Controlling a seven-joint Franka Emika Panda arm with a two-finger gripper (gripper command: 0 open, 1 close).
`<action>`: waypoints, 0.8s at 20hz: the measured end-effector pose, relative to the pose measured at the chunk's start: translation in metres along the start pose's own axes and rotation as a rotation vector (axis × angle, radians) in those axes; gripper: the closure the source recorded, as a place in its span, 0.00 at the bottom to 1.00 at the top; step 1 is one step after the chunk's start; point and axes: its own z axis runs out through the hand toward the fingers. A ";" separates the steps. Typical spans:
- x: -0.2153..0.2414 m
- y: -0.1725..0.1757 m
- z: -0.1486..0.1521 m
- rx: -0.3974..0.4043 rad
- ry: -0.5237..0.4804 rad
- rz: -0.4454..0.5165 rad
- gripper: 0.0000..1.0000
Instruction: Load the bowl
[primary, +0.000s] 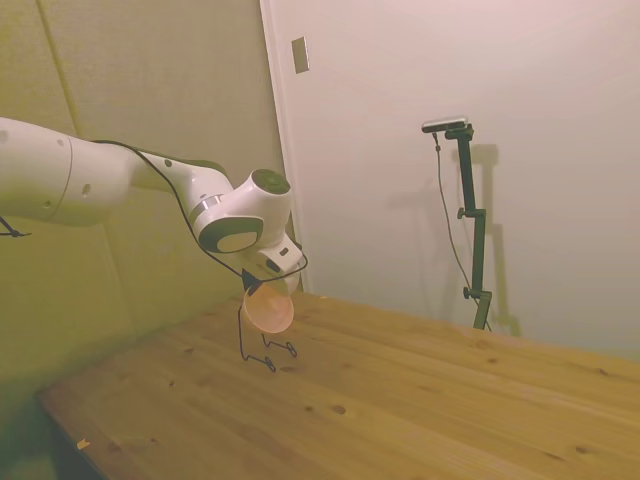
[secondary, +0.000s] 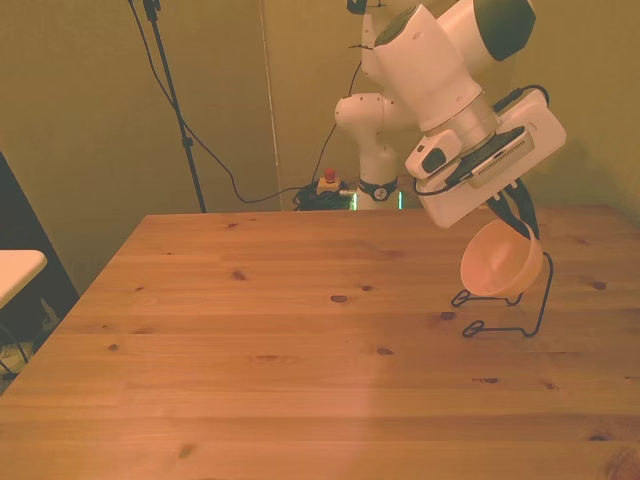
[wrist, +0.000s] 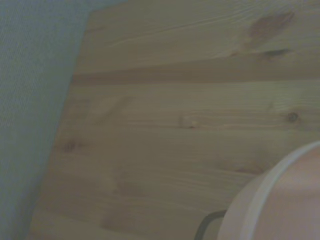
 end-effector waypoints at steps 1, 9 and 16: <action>0.000 0.001 0.001 0.004 -0.003 -0.004 1.00; 0.007 0.029 0.016 0.101 -0.058 -0.038 1.00; 0.006 0.036 0.029 0.155 -0.106 -0.074 1.00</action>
